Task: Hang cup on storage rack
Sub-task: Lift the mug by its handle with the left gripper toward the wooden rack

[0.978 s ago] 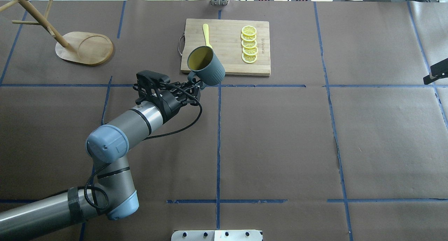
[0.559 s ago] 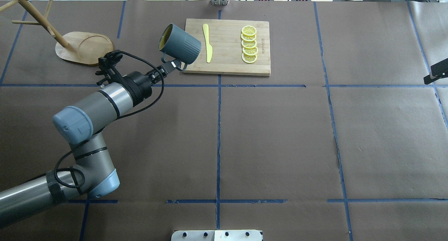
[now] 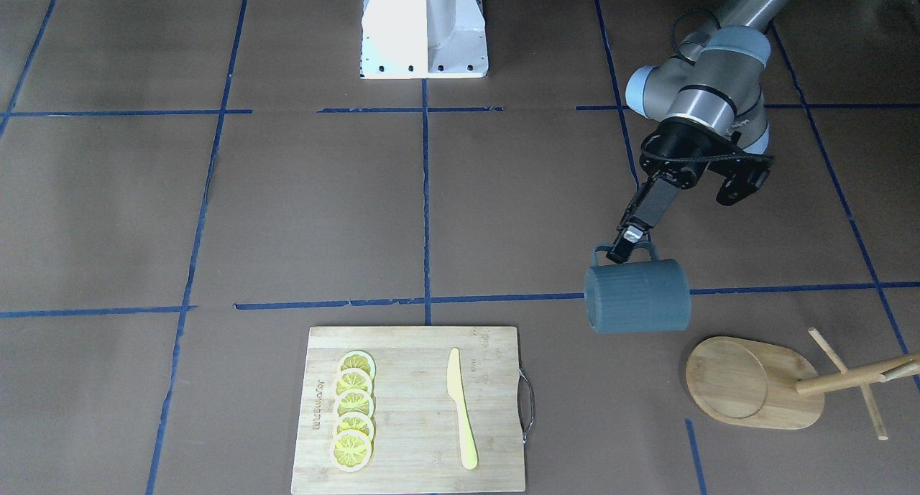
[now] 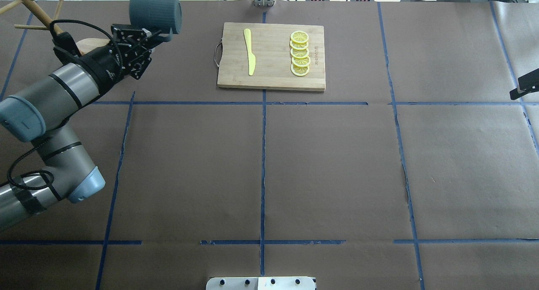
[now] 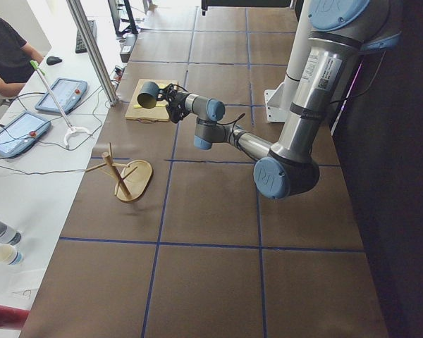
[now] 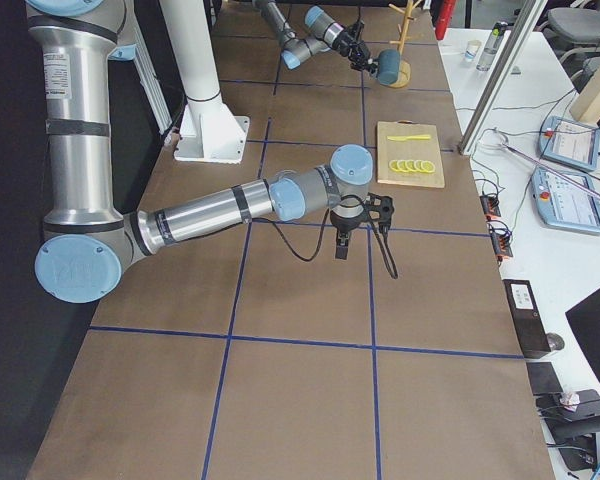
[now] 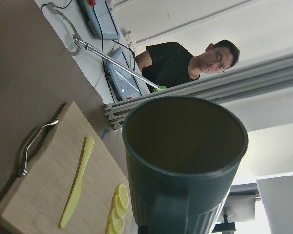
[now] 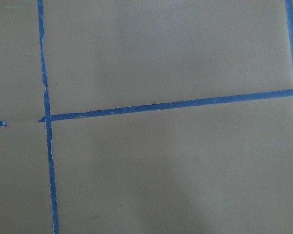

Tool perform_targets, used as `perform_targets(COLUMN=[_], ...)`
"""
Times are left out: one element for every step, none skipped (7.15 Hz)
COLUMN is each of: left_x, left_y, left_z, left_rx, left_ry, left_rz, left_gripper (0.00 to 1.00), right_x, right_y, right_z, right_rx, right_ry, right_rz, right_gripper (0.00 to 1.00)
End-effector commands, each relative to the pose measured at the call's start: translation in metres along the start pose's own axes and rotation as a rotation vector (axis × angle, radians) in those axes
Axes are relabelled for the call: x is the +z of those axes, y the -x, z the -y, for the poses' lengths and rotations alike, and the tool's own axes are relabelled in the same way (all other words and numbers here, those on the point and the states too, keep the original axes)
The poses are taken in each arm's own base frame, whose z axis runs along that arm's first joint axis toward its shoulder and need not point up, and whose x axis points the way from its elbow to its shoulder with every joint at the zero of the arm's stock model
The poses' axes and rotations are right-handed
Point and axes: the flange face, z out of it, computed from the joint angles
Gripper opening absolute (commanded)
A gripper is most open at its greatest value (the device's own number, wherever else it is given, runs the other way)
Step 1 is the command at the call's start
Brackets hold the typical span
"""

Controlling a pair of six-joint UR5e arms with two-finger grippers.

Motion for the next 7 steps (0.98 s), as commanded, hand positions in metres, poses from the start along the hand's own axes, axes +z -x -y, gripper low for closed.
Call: perform_targets(left_x=[-0.014,-0.018,-0.018,-0.008,0.003,0.001,0.001], left_y=[0.002,0.005,-0.006,-0.006,-0.019,-0.038,-0.042], left_z=[0.051,0.113,0.149,0.159,0.158,0.169,0.172], left_rx=[-0.293,-0.278,-0.273,-0.281,-0.366,-0.496,-0.507], left_ry=[-0.036,-0.08,-0.106,-0.125,-0.125,-0.144,-0.15], left_rz=[0.041,0.13,0.162,0.167,0.137,0.097,0.086], left_gripper=[0.0,0.0,0.0,0.0,0.0,0.0,0.0], right_x=[0.0,0.0,0.0,0.0,0.001,0.001,0.002], right_y=[0.0,0.0,-0.001,-0.002,-0.001,-0.001,-0.002], right_z=[-0.001,-0.001,-0.001,-0.002,-0.002,-0.002,-0.002], right_rx=[0.001,0.001,0.002,0.003,0.002,0.001,-0.015], right_ry=[-0.001,-0.001,0.0,0.001,0.002,0.002,-0.012], right_rz=[-0.001,0.0,-0.001,-0.001,-0.001,-0.001,0.005], right_gripper=[1.0,1.0,1.0,1.0,1.0,1.0,1.0])
